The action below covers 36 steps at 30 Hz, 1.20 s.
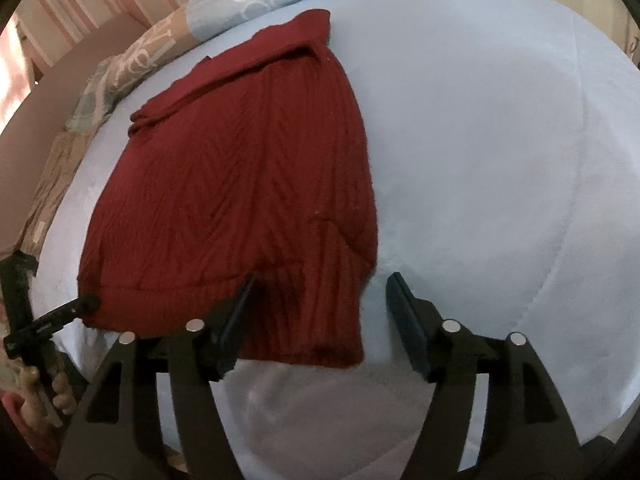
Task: Fold small clothes
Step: 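Lift the gripped hem with both tools toward the collar, then lay the hem over the collar with both tools and open them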
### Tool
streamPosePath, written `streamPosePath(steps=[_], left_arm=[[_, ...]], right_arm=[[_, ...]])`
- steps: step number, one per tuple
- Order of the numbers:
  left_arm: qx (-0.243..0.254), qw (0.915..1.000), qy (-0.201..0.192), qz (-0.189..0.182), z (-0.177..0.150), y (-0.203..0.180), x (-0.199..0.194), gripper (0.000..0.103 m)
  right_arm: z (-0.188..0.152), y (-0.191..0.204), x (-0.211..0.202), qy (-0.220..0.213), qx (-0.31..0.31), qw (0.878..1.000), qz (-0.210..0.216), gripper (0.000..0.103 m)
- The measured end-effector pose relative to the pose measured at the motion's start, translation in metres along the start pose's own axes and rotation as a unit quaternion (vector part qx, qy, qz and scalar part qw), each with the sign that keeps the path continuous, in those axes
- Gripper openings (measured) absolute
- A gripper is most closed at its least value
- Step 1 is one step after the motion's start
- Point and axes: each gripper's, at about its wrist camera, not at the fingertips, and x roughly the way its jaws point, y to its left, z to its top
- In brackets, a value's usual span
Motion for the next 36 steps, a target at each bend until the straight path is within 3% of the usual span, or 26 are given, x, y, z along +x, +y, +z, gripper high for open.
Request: streamPosePath(steps=[2,3,4,6,13,21,27,36], left_arm=[[0.002,1.0,0.001,-0.009,0.001,0.001,0.0,0.042],[0.003,0.9999,0.0,-0.016,0.001,0.0,-0.001,0.035],[0.007,0.9998,0.0,-0.016,0.0,-0.001,-0.003,0.032],[0.024,0.9997,-0.008,-0.009,-0.002,-0.007,-0.007,0.027],[0.061,0.9966,-0.052,0.018,0.003,-0.021,-0.024,0.024],[0.097,0.9867,-0.124,0.038,0.045,-0.033,-0.049,0.024],[0.098,0.9784,-0.175,0.048,0.107,-0.026,-0.056,0.024],[0.078,0.9736,-0.205,0.064,0.205,-0.016,-0.027,0.024]], right_arm=[[0.001,-0.001,0.002,-0.001,0.006,1.0,0.002,0.065],[0.001,-0.002,0.001,-0.004,0.008,1.0,0.008,0.042],[0.002,-0.003,0.002,-0.002,0.01,1.0,0.007,0.029],[0.001,-0.004,0.003,0.006,0.012,1.0,0.012,0.018],[0.004,0.009,-0.024,-0.037,-0.036,0.999,0.011,0.015],[0.045,0.028,-0.061,-0.119,-0.047,0.991,0.04,0.014],[0.096,0.041,-0.053,-0.155,-0.054,0.985,0.043,0.014],[0.191,0.053,0.001,-0.187,-0.023,0.981,0.045,0.014]])
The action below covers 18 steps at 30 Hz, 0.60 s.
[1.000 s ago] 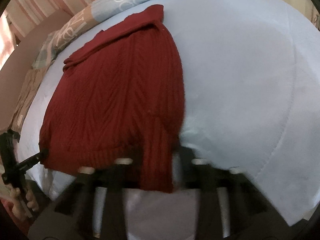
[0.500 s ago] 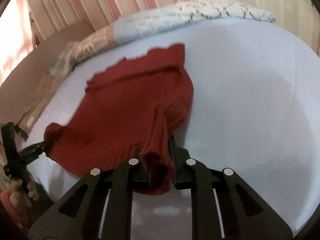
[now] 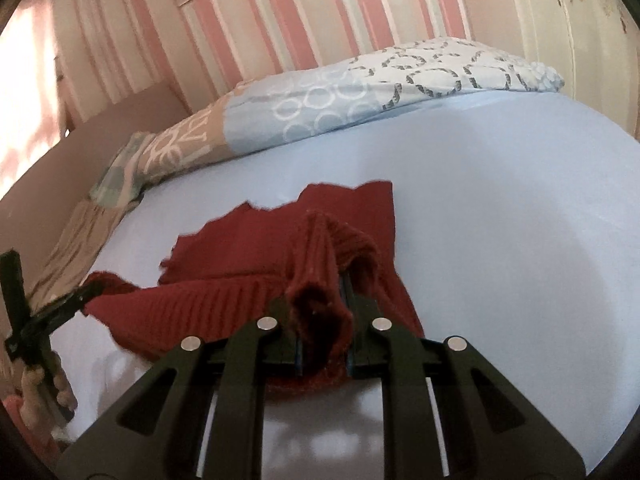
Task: Fold small clothes
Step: 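Lay the hem over the collar with both tools and open them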
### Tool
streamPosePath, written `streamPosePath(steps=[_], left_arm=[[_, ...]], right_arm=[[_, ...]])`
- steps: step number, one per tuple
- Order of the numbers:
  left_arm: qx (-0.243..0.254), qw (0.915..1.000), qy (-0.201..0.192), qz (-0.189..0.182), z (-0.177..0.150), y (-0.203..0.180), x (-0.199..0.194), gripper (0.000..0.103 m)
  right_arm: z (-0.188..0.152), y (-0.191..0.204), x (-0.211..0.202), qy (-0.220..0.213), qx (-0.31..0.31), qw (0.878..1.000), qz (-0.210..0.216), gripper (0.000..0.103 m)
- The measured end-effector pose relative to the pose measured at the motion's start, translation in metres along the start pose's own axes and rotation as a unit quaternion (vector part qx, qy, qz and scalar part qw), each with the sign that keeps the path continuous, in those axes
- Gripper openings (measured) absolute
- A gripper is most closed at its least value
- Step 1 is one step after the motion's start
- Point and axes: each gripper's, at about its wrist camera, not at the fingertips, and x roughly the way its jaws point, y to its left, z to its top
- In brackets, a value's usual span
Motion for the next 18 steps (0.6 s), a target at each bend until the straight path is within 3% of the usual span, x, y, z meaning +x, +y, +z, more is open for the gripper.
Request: streamPosePath(steps=[6,10,14,18], left_arm=[[0.008,0.9999,0.01,0.01,0.05,0.001,0.071,0.02],[-0.002,0.9992,0.039,0.013,0.065,0.006,0.133,0.019],[-0.011,0.9984,0.053,0.015,0.078,0.015,0.171,0.018],[0.022,0.9973,0.06,0.037,0.096,0.011,0.204,0.017]], right_arm=[[0.043,-0.008,0.071,-0.005,0.039,0.999,-0.001,0.014],[0.062,-0.012,0.119,0.001,0.047,0.999,0.004,0.014],[0.076,-0.025,0.156,0.015,0.074,0.997,-0.001,0.014],[0.082,-0.034,0.182,0.03,0.101,0.994,-0.025,0.014]])
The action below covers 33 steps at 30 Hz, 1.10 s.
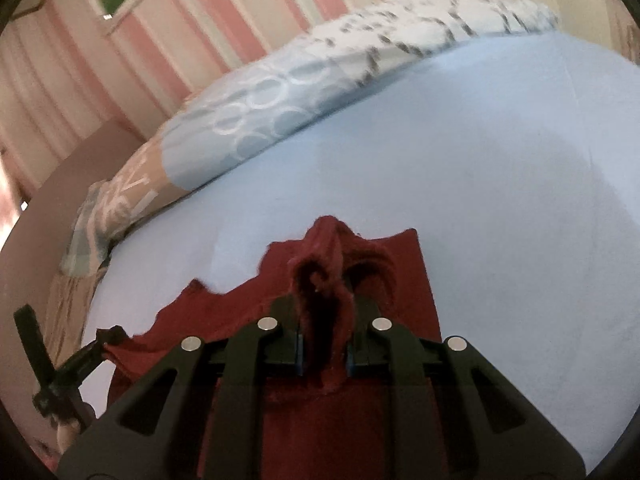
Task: Fold small clothes
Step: 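Lay the hem over the collar with both tools and open them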
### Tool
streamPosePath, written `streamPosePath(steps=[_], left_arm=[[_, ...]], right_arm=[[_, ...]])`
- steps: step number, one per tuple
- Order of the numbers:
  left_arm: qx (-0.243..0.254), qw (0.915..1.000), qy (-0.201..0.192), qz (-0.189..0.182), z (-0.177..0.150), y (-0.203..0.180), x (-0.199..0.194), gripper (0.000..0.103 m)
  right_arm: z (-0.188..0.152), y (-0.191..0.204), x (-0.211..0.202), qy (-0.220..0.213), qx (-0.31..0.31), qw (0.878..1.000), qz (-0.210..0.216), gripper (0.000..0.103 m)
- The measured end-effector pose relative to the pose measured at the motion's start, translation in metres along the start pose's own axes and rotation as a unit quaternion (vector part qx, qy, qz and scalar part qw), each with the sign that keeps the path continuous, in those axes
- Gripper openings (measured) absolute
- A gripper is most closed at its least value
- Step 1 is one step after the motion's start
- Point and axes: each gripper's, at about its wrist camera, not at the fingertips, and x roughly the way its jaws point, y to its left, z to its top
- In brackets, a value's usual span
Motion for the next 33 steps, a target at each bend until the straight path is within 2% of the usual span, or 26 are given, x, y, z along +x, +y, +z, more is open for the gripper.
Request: streamPosePath(steps=[3,6,8,9,10,11,12,13,14,18,22,26,30,33], left_arm=[[0.022,0.9996,0.011,0.017,0.011,-0.003,0.018,0.017],[0.05,0.9984,0.019,0.02,0.015,-0.009,0.029,0.018],[0.064,0.9975,0.013,0.028,0.016,-0.009,0.027,0.025],[0.067,0.9973,0.012,0.027,0.017,-0.007,0.026,0.038],[0.064,0.9974,0.01,0.03,0.019,-0.003,0.022,0.05],[0.056,0.998,0.007,0.028,0.021,0.003,0.017,0.072],[0.051,0.9985,0.002,0.021,0.022,0.007,0.012,0.078],[0.05,0.9986,-0.001,0.016,0.024,0.013,0.006,0.078],[0.052,0.9984,-0.005,0.019,0.024,0.018,0.0,0.078],[0.045,0.9985,-0.014,0.028,0.022,0.04,-0.021,0.082],[0.038,0.9992,0.002,0.012,0.006,0.052,-0.029,0.082],[0.066,0.9976,0.016,-0.013,-0.009,0.034,-0.026,0.082],[0.083,0.9956,0.04,-0.017,-0.014,0.012,-0.006,0.082],[0.081,0.9936,0.075,-0.025,-0.013,0.005,0.015,0.081]], right_arm=[[-0.002,0.011,0.018,0.005,-0.035,0.999,-0.037,0.015],[-0.006,0.009,0.03,0.015,-0.047,0.998,-0.037,0.018],[-0.006,0.004,0.029,0.008,-0.044,0.999,-0.03,0.025],[-0.004,0.001,0.028,0.007,-0.041,0.999,-0.024,0.037],[-0.003,0.001,0.028,0.008,-0.039,0.999,-0.017,0.043],[-0.002,0.001,0.026,0.008,-0.04,0.999,-0.007,0.047],[0.0,0.004,0.024,0.006,-0.047,0.999,-0.005,0.048],[0.0,0.006,0.021,0.004,-0.053,0.999,-0.002,0.05],[0.001,0.009,0.016,-0.002,-0.064,0.998,0.001,0.056],[0.002,0.019,-0.009,-0.046,-0.106,0.993,-0.012,0.086],[0.0,0.02,-0.024,-0.066,-0.133,0.989,-0.022,0.092],[-0.002,0.016,-0.01,-0.028,-0.157,0.987,-0.029,0.095],[0.001,0.019,0.015,0.003,-0.178,0.984,-0.029,0.094],[0.01,0.023,0.04,0.036,-0.195,0.979,-0.044,0.09]])
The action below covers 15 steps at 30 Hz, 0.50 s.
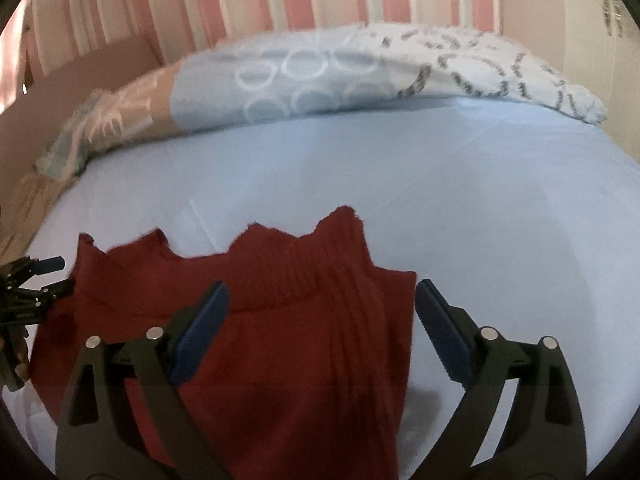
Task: Fold small clothes
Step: 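Lay the hem over the collar with both tools and open them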
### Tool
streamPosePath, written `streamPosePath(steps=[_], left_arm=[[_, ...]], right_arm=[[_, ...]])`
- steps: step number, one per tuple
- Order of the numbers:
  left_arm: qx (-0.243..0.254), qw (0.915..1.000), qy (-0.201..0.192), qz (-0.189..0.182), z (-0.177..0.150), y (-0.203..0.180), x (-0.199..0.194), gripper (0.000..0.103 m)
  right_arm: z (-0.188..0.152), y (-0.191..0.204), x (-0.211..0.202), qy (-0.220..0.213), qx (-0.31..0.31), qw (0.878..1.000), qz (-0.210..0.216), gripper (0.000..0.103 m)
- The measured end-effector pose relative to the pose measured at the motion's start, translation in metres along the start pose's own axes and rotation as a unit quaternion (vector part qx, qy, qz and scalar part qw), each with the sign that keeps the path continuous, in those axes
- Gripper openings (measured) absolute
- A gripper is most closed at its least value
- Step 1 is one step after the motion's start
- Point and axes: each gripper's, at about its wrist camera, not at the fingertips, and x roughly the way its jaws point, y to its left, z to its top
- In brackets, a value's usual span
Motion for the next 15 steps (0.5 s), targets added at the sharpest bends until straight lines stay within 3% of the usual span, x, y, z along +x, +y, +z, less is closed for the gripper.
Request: streamPosePath(steps=[1,2,3,4,5,6,11,15], left_arm=[[0.002,1.0,0.008,-0.004,0.001,-0.001,0.005,0.078],[0.004,0.9999,0.013,-0.004,0.002,-0.001,0.008,0.063],[0.006,0.9998,0.017,0.004,0.002,-0.001,0.01,0.042],[0.005,0.9996,0.021,0.015,0.003,0.0,0.013,0.036],[-0.002,0.9997,0.024,0.011,0.003,0.004,0.014,0.032],[-0.009,0.9996,0.025,0.007,0.003,0.006,0.016,0.027],[-0.002,0.9996,0.004,0.029,0.001,0.007,0.01,0.018],[-0.019,0.997,-0.05,0.056,0.002,0.017,-0.009,0.016]], right_arm=[[0.001,0.001,0.005,0.007,-0.004,1.0,-0.001,0.089],[0.003,0.001,0.009,0.017,-0.006,1.0,0.0,0.078],[0.004,0.002,0.015,0.03,-0.009,1.0,0.0,0.056],[0.004,0.002,0.024,0.05,-0.01,0.999,-0.007,0.044],[0.003,0.002,0.027,0.057,-0.01,0.998,-0.01,0.022],[0.001,0.002,0.031,0.062,-0.009,0.998,-0.01,0.015],[-0.004,0.009,0.018,0.024,-0.033,0.999,-0.021,0.01],[0.008,0.0,-0.014,-0.059,-0.002,0.998,-0.035,0.01]])
